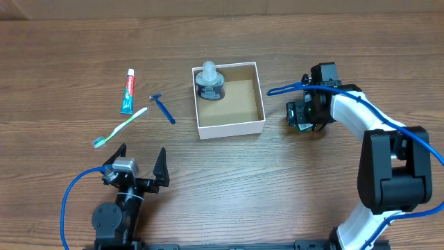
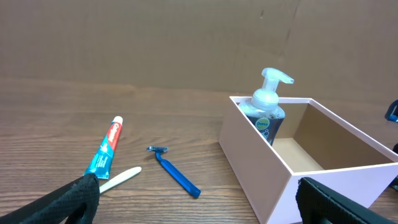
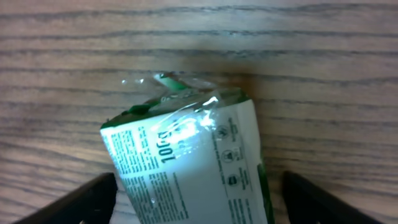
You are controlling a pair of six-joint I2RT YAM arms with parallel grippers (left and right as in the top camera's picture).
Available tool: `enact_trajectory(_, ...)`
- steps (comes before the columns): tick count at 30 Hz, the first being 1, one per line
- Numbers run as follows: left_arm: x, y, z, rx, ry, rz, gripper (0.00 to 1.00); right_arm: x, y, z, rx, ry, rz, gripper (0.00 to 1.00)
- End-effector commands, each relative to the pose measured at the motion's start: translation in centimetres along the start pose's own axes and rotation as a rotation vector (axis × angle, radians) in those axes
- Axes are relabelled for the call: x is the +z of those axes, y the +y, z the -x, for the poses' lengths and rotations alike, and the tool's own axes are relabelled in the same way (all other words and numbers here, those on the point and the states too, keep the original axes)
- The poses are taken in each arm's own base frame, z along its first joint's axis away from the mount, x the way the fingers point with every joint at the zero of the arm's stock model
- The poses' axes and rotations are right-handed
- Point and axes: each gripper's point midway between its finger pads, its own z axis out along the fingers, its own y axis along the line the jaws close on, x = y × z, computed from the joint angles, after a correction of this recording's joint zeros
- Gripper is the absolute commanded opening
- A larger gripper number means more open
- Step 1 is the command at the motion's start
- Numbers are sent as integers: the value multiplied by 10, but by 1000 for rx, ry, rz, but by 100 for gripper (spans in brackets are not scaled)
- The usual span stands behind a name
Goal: Pack container
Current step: 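Move the right gripper to the green soap package and grasp it, then lower the soap package into the box beside the bottle, release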
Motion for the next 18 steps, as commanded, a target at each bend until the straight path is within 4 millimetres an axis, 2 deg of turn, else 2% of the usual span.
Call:
enact_trajectory(1, 0, 3, 1, 12, -8, 13, 100, 14, 2, -20, 23, 59, 25, 69)
enact_trajectory(3, 0, 3, 1, 12, -8, 13, 100, 14, -2, -21, 58, 65, 0, 59)
enact_trajectory(5, 0, 3, 1, 12, -8, 13, 100, 14, -4, -26, 104, 84, -15, 53)
enact_trajectory(11, 0, 3, 1, 12, -8, 13, 100, 12, -3, -25, 179, 89, -15, 48)
enact_trajectory(14, 0, 3, 1, 12, -8, 13, 100, -7, -3, -9, 191, 84, -16, 48)
enact_trajectory(16, 0, 3, 1, 12, -8, 13, 100, -26, -2, 6, 199, 64, -15, 47)
enact_trajectory(18, 0, 3, 1, 12, -8, 13, 100, -54, -1, 26, 197, 24, -12, 47)
